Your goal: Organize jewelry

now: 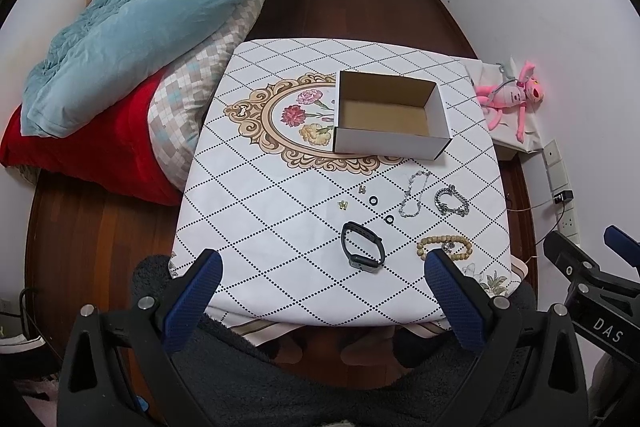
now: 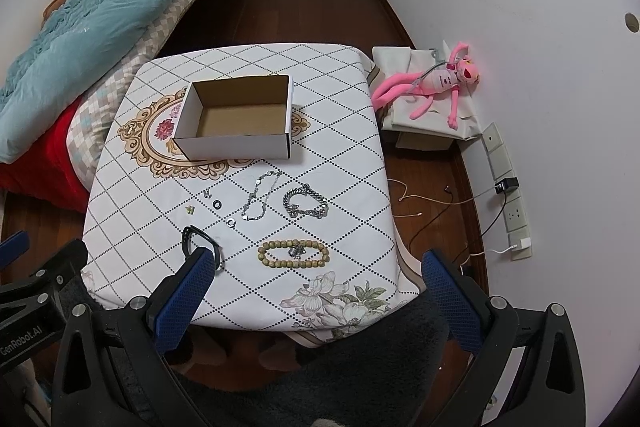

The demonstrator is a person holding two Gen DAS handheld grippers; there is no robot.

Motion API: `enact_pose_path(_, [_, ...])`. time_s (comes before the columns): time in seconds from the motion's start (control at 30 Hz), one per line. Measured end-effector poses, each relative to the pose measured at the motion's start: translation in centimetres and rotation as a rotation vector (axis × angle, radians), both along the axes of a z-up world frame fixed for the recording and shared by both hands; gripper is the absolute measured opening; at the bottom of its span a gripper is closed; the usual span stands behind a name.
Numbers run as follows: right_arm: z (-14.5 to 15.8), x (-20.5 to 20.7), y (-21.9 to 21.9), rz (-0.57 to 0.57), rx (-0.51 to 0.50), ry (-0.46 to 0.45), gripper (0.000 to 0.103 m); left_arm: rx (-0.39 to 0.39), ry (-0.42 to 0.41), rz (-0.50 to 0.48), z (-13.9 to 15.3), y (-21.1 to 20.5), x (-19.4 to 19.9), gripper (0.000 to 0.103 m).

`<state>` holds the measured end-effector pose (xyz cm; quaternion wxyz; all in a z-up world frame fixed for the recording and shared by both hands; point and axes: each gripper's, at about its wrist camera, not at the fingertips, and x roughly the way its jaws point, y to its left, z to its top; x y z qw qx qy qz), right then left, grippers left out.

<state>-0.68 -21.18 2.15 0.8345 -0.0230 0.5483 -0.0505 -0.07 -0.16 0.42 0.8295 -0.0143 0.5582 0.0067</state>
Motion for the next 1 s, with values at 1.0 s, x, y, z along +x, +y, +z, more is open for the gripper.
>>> enact_pose_path(1.0, [-5.0,3.6,-3.5,-0.12,0.042,0.039,0.103,0.104,0.024,0.02,-7.1,0.2,5.2,0.103])
